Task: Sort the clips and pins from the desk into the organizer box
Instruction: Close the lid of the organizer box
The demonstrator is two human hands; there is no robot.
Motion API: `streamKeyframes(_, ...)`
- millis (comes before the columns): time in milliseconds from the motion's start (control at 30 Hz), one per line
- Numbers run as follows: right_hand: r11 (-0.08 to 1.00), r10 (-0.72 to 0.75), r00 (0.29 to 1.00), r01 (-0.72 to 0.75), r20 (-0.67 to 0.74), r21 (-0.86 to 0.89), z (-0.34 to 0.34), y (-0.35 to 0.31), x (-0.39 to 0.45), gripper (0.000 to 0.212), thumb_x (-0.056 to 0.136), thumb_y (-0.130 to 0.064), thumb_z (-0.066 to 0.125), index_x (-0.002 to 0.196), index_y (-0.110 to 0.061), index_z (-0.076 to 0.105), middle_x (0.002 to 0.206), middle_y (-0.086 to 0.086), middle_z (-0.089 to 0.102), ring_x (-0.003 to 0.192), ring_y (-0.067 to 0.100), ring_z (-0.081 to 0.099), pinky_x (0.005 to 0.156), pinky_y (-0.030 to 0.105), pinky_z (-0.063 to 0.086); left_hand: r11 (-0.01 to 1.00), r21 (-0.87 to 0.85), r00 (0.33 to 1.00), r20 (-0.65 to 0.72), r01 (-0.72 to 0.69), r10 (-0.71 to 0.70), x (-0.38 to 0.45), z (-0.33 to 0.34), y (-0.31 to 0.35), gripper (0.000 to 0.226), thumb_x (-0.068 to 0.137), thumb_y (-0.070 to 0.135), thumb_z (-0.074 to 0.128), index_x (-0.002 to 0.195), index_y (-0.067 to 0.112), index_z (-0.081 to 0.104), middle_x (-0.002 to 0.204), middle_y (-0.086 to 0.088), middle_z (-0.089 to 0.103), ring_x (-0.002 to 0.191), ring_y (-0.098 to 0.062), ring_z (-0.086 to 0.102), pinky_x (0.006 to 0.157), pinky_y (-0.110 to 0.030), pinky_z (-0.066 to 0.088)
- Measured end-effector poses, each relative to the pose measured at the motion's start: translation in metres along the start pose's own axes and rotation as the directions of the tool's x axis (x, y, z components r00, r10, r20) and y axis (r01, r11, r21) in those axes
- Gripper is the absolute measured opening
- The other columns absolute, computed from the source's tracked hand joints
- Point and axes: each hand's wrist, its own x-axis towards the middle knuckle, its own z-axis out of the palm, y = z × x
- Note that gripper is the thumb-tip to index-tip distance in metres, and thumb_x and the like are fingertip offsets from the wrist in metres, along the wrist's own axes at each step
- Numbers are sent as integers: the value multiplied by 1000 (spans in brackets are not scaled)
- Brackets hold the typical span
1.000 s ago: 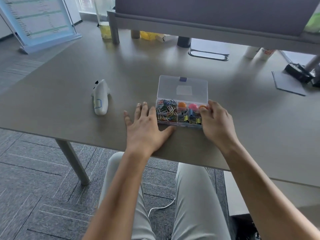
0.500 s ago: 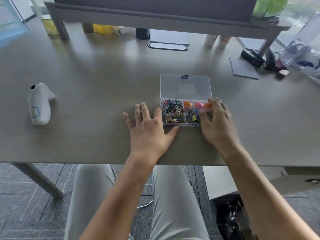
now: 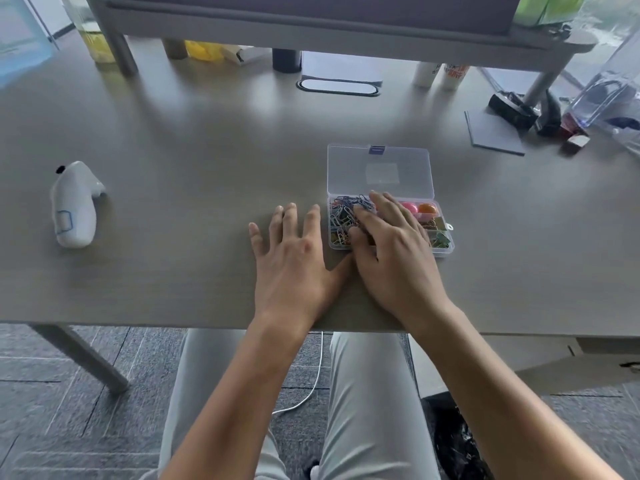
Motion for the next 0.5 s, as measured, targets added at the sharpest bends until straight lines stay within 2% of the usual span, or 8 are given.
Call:
streamKeyframes(100,999,-1,997,5,-78,52,-3,6,-1,40,99,-30,50,130,-12,68,146,8,57,138,29,49,116,46,36,991,-79,994,-6,-110,110,-5,-2,-1,81,88,64,48,157,37,15,163,-10,19,153,-24,7,123,-54,6)
streamKeyframes(233,995,-26,984,43,-174,90,-10,21,-10,29,100,-19,54,124,-13,71,134,2,63,124,26,56,106,40,45,975,-9,975,23,-220,221,-6,0,1,73,96,56,43,157,43,7,166,-10,9,154,-24,-1,123,-54,5)
streamKeyframes(333,994,-43,986,58,-160,91,-10,26,-16,31,102,-21,52,125,-14,71,136,2,62,126,26,54,107,43,44,972,19,970,58,-236,234,-3,2,2,68,97,56,41,156,44,11,167,-9,6,154,-24,-6,123,-57,2)
streamKeyframes(500,996,-34,995,41,-93,75,-7,25,-21,37,100,-29,50,131,-20,69,145,3,56,135,27,50,110,48,42,979,15,978,34,-206,205,-5,2,2,66,96,58,42,156,40,21,166,-11,11,154,-25,-2,123,-56,4)
